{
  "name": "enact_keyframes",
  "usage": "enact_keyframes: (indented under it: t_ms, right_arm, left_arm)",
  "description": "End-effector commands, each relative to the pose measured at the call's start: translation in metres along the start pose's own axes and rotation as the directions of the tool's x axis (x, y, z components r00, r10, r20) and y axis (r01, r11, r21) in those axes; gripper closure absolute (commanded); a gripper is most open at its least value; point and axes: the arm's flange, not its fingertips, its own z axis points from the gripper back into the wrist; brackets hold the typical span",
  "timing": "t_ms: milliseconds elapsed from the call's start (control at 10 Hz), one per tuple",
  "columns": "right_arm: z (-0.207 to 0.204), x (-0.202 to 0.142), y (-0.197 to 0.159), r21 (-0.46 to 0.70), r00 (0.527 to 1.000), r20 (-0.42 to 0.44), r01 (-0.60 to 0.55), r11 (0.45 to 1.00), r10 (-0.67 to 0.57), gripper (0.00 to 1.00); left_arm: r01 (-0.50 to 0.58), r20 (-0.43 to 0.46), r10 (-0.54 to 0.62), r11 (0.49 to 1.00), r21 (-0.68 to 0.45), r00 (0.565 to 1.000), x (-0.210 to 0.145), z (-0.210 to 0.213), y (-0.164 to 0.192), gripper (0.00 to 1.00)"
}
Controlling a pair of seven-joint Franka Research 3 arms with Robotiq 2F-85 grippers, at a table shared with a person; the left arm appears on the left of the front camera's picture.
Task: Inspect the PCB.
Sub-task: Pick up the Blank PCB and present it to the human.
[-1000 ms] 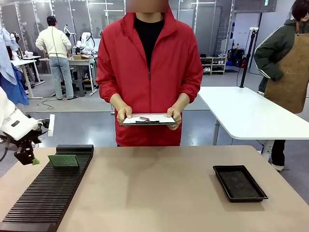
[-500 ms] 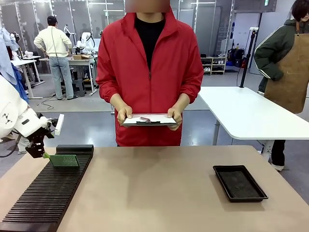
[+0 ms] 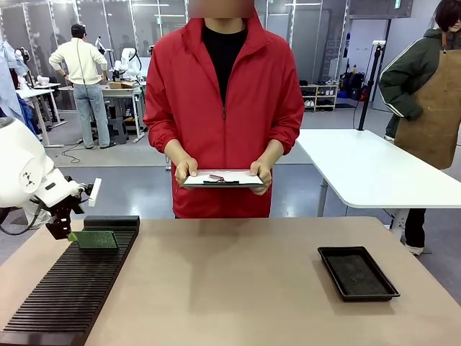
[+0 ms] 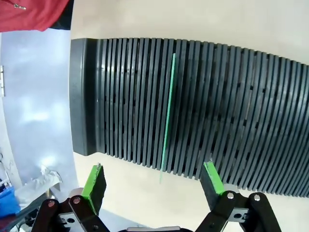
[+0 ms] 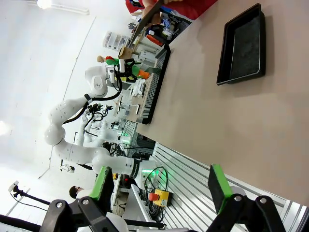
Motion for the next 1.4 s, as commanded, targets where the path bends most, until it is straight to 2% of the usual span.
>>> enact_keyframes:
  t_ms: [0,400,500,600,800,900,1100,1200,1300]
  right_arm:
    - [0.001,0.0,0.002,0.009,1.0,0.007,-0.011,1.0,0.011,0.0]
    - [0.001,0.0,0.002,0.009,1.0,0.007,-0.011,1.0,0.011,0.0]
    - [0.001,0.0,0.002,0.009,1.0,0.007,-0.011,1.0,0.011,0.0]
    - [0.001,0.0,0.002,0.009,1.0,0.007,-0.011,1.0,0.011,0.0]
    - [0.001,0.0,0.002,0.009,1.0,0.007,-0.011,1.0,0.011,0.0]
    - [0.001,0.0,0.002,0.009,1.0,0.007,-0.011,1.0,0.011,0.0]
    - [0.001,0.0,0.002,0.009,1.0,0.007,-0.011,1.0,0.011,0.0]
    - [0.001,0.0,0.002,0.009,1.0,0.007,-0.011,1.0,0.011,0.0]
    - [0.001,0.0,0.002,0.009,1.0,0.007,-0.011,1.0,0.011,0.0]
  left_arm:
    - [-0.019,-0.027,0.018,0.999,-0.043,0.999,0.002,-0.012,0.016,0.0]
    - [-0.033,-0.062,0.027,0.995,-0.094,0.998,0.004,-0.038,0.024,0.0]
    - [-0.026,-0.059,0.021,0.995,-0.099,0.998,0.003,-0.041,0.025,0.03]
    - [-0.016,-0.056,0.011,0.995,-0.1,0.998,0.003,-0.043,0.025,0.28]
    - [-0.001,-0.066,-0.006,0.994,-0.108,0.998,0.002,-0.047,0.024,0.87]
    - [0.005,-0.067,-0.013,0.993,-0.115,0.998,0.002,-0.05,0.024,1.0]
    - [0.023,-0.074,-0.031,0.993,-0.115,0.997,0.004,-0.051,0.024,1.0]
    - [0.014,-0.085,-0.024,0.993,-0.118,0.996,0.004,-0.051,0.024,0.95]
    - [0.022,-0.086,-0.032,0.992,-0.123,0.996,0.004,-0.052,0.023,1.0]
